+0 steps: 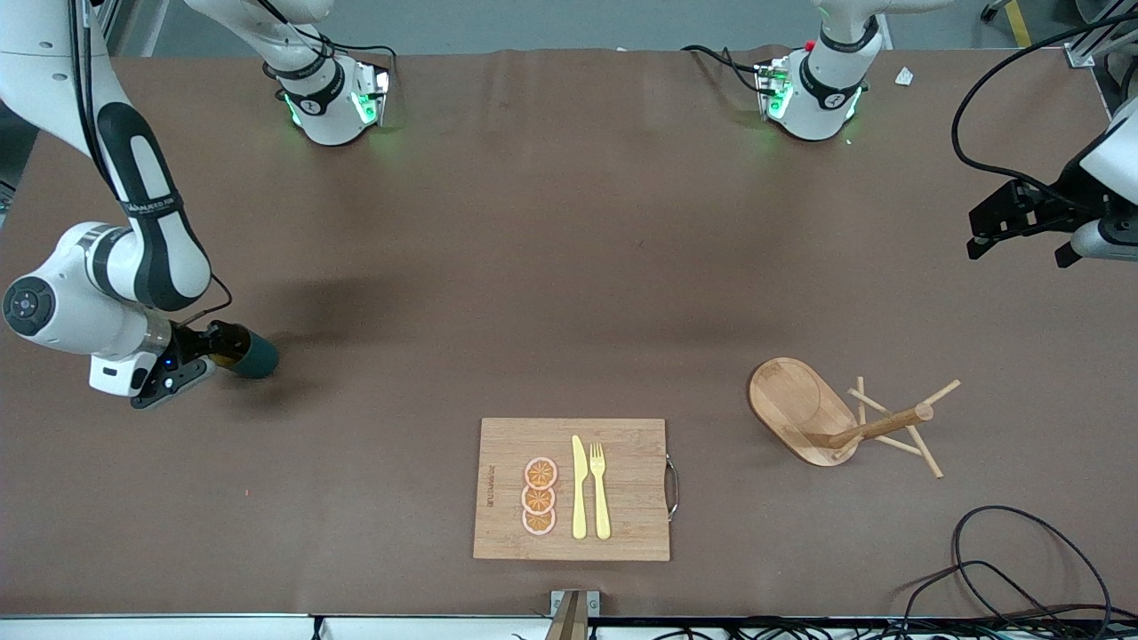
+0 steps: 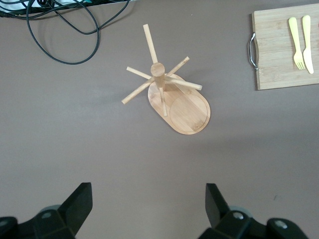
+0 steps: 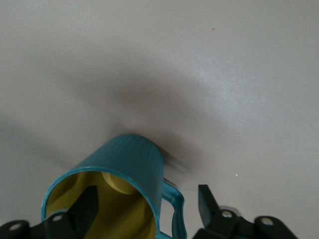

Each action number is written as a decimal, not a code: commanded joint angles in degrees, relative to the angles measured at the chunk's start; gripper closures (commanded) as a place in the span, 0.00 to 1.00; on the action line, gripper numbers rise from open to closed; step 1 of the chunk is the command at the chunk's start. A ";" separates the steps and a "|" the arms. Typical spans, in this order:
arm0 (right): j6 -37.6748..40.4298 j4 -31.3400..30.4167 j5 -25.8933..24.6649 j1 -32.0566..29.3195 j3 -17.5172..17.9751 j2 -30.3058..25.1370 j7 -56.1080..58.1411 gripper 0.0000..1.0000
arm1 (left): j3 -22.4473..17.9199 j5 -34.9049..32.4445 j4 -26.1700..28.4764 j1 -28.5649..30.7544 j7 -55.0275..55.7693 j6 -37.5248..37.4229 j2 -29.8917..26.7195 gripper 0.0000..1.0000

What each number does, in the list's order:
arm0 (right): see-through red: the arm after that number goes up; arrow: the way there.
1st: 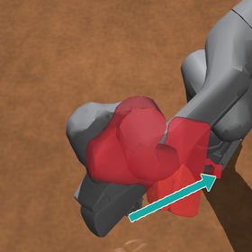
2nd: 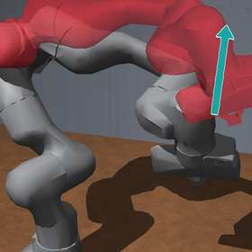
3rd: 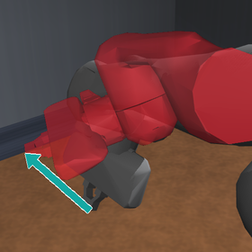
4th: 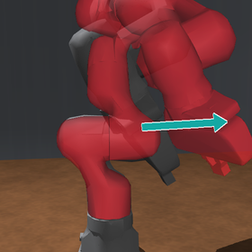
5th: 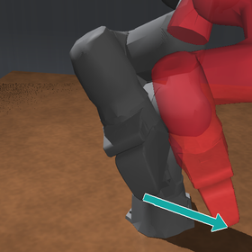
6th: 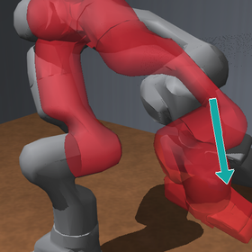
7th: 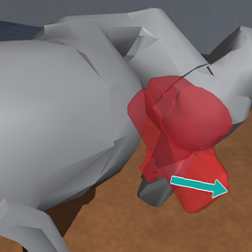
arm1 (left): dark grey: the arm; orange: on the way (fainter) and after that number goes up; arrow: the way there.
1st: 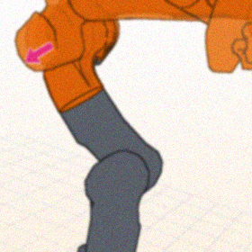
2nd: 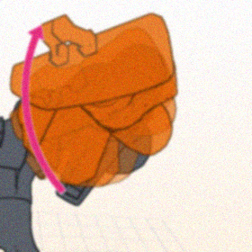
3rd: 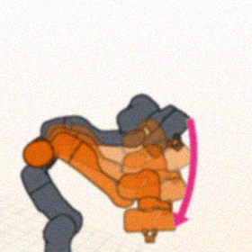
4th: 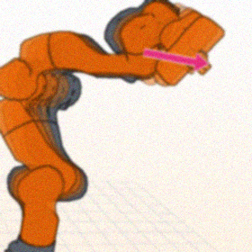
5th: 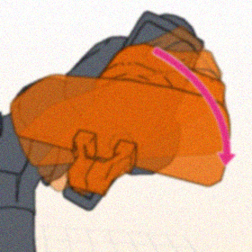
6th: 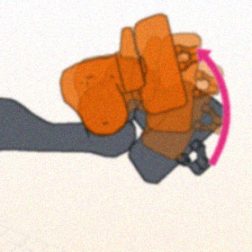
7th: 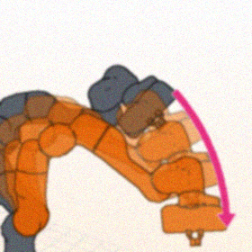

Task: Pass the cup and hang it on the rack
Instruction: 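Reach the right gripper to the teal mug and grasp its rim, then carry the teal mug with the right gripper toward the table middle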

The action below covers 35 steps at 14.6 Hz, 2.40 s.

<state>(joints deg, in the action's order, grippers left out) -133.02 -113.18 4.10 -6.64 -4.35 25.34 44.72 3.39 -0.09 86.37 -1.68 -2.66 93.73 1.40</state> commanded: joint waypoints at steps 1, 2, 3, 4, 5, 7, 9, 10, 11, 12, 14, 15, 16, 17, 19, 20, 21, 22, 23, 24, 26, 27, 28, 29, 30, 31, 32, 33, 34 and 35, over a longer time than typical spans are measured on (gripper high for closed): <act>-0.57 -1.61 0.82 0.05 0.31 -0.81 1.50 0.61 | 0.12 -0.61 -0.94 0.01 0.55 -0.66 0.27 0.00; -0.40 -1.52 0.82 0.05 0.31 -0.81 1.68 0.83 | 0.12 -0.61 -0.85 0.01 0.55 -0.66 0.27 0.00; -0.31 -1.52 0.82 0.13 0.31 -0.81 1.68 0.98 | 0.12 -0.61 -0.85 0.01 0.55 -0.66 0.27 0.00; -0.22 -1.43 0.82 0.05 0.31 -0.81 1.77 1.00 | 0.12 -0.61 -0.85 0.01 0.55 -0.66 0.27 0.00; 0.13 -1.26 0.82 0.22 0.31 -0.90 2.03 1.00 | 0.12 -0.61 -0.85 0.01 0.55 -0.66 0.27 0.00; 3.54 0.40 0.82 2.32 0.31 -1.69 0.81 1.00 | 0.12 -0.61 -0.85 0.01 0.55 -0.66 0.27 0.00; 8.37 3.13 0.82 4.78 0.31 -2.57 -4.44 1.00 | 0.12 -0.61 -0.85 0.01 0.46 -0.66 0.27 0.00; 10.22 3.84 0.82 6.36 0.31 -3.18 -7.95 1.00 | 0.12 -0.61 -0.85 0.01 0.46 -0.66 0.27 0.00; 10.93 3.93 0.82 8.55 0.31 -4.32 -12.34 1.00 | 0.12 -0.61 -0.85 0.01 0.55 -0.66 0.27 0.00; 11.64 3.76 0.82 10.57 0.39 -5.29 -17.43 1.00 | 0.12 -0.61 -0.85 0.01 0.55 -0.66 0.27 0.00; 13.31 3.75 0.82 16.36 0.39 -6.96 -29.89 1.00 | 0.12 -0.61 -0.85 -0.16 0.73 -0.66 0.27 0.00; 13.40 3.93 0.82 19.18 0.39 -7.31 -36.14 1.00 | 0.03 -0.61 -0.85 -0.08 0.81 -0.66 0.27 0.00; 13.31 4.02 0.82 21.99 0.48 -7.32 -41.59 1.00 | 0.03 -0.61 -0.85 0.01 0.73 -0.66 0.27 0.00; 12.97 4.45 0.99 25.15 0.48 -7.14 -46.69 1.00 | -0.05 -0.79 -0.85 0.01 0.81 -0.66 0.27 0.00; 11.39 4.98 2.22 30.95 0.48 -6.79 -56.28 1.00 | -0.14 -0.79 -0.76 0.01 1.25 -0.39 0.36 0.00; 10.34 5.59 2.83 34.29 0.40 -6.62 -61.28 1.00 | -0.06 -0.87 -0.76 0.01 1.34 -0.13 0.36 0.00; 10.06 6.47 2.93 36.67 0.39 -6.27 -65.25 1.00 | -0.06 -0.88 -0.76 0.01 1.43 -0.13 0.36 0.00; 9.89 7.96 2.93 38.96 0.39 -5.05 -68.86 1.00 | 0.12 -0.79 -0.76 0.10 1.34 -0.30 0.28 0.00; 9.80 9.63 2.93 40.90 0.39 -3.55 -72.20 1.00 | 0.12 -0.79 -0.76 0.10 1.08 -0.57 0.27 0.00; 9.80 11.73 3.02 42.74 0.39 -1.89 -75.37 1.00 | 0.03 -0.70 -0.76 0.19 0.64 -0.57 0.36 0.00; 9.89 16.04 2.93 46.52 0.39 1.63 -81.87 1.00 | -0.06 -0.70 -0.59 0.19 0.82 -0.66 0.36 0.00; 9.80 18.41 2.93 48.02 0.39 3.65 -84.60 1.00 | -0.06 -0.70 -0.50 0.19 0.90 -0.66 0.45 0.00; 9.80 20.52 2.93 49.51 0.39 5.50 -86.45 1.00 | -0.06 -0.70 -0.15 0.19 0.90 -0.66 0.45 0.00; 9.89 22.63 2.84 50.75 0.39 7.51 -88.47 1.00 | -0.06 -0.53 0.11 0.19 0.90 -0.66 0.45 0.00; 9.89 24.30 2.93 51.63 0.39 9.10 -89.97 1.00 | -0.06 -0.35 0.03 0.27 0.38 -0.66 0.71 0.00; 9.89 25.71 2.93 52.25 0.39 10.77 -91.47 1.00 | -0.06 -0.35 -0.15 0.28 0.20 -0.66 0.97 0.00; 9.71 26.68 2.84 52.86 0.39 11.66 -92.26 1.00 | -0.14 -0.26 -0.15 0.28 0.11 -0.57 1.06 0.00; 9.54 28.26 2.75 54.09 0.39 13.15 -92.79 1.00 | -0.14 -0.17 -0.15 0.36 0.11 -0.57 1.07 0.00; 9.01 29.32 2.67 54.71 0.39 14.20 -94.54 1.00 | -0.23 -0.17 -0.15 0.36 0.11 -0.57 1.07 0.00; 8.31 30.20 2.66 55.15 0.39 15.17 -96.47 1.00 | -0.23 -0.17 -0.15 0.36 0.11 -0.57 1.07 0.00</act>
<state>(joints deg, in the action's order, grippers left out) -124.56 -86.86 6.34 47.10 -3.21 37.80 -48.38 3.22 -0.09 86.69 -1.47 -2.19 93.54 2.46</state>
